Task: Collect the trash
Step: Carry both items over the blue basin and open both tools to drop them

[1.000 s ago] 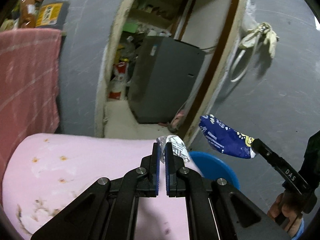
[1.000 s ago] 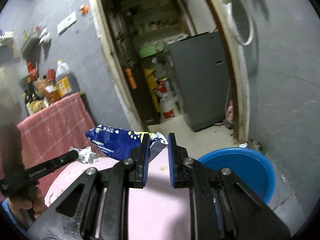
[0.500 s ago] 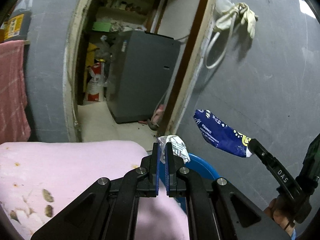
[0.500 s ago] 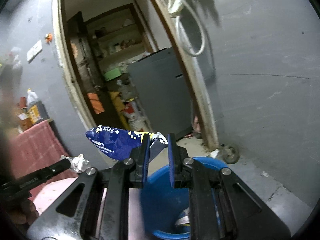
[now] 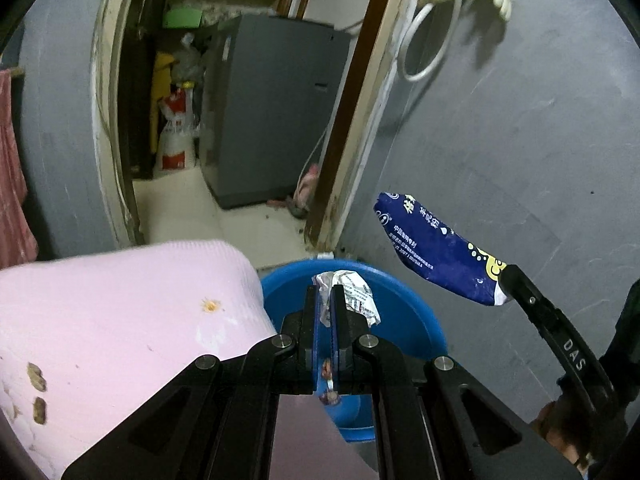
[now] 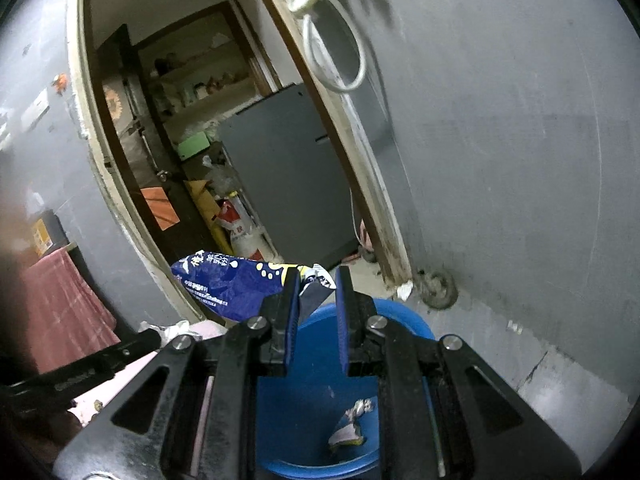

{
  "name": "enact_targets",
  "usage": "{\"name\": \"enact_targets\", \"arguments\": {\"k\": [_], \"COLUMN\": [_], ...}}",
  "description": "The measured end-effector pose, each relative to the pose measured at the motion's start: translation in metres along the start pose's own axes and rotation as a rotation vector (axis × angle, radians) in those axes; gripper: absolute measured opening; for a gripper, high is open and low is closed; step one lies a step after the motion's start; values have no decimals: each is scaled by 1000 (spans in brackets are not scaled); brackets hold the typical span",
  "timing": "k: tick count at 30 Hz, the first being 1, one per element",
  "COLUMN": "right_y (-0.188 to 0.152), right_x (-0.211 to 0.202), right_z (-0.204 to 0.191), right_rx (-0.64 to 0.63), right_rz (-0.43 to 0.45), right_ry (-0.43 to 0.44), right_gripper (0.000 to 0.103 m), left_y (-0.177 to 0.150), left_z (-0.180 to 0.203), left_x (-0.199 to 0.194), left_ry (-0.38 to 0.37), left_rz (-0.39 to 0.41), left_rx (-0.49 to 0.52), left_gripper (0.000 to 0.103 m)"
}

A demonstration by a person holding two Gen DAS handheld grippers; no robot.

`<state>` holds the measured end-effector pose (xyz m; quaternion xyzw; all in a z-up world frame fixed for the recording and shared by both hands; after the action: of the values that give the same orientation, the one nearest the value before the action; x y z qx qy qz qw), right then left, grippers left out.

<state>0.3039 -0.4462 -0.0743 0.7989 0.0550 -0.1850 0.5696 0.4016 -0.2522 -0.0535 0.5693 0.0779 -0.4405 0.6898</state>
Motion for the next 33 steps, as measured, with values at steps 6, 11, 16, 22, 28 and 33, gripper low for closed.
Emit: {"name": "enact_targets", "arguments": {"k": [6, 11, 16, 22, 28, 33], "right_y": [-8, -16, -21, -23, -22, -21], "right_x": [10, 27, 33, 37, 32, 26], "right_z": [9, 6, 7, 9, -3, -14], "right_rx": [22, 16, 8, 12, -51, -88], "right_rz": [-43, -102, -133, -156, -124, -97], "right_ry": [-10, -17, -15, 2, 1, 11], "right_gripper": [17, 17, 19, 21, 41, 55], "left_y": [-4, -13, -21, -24, -17, -13], "left_z": [2, 0, -2, -9, -16, -25], "left_x": [22, 36, 45, 40, 24, 7], "left_ry": [34, 73, 105, 93, 90, 101], "left_rz": [-73, -140, -189, -203, -162, -119], "left_rx": [-18, -58, -61, -101, -123, -128], "left_gripper": [3, 4, 18, 32, 41, 54]}}
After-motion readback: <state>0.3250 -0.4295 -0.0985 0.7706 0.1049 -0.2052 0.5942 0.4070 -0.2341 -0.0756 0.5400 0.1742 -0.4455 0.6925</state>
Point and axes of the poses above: each gripper's, at about its wrist camera, not at the fingertips, and x roughly the way its jaws point, z to its right, y to its top, the point moved 2 cm from there along x, roughly the way its jaws point, and after that the axes turned 8 degrees about -x, right-handed, at the moved point
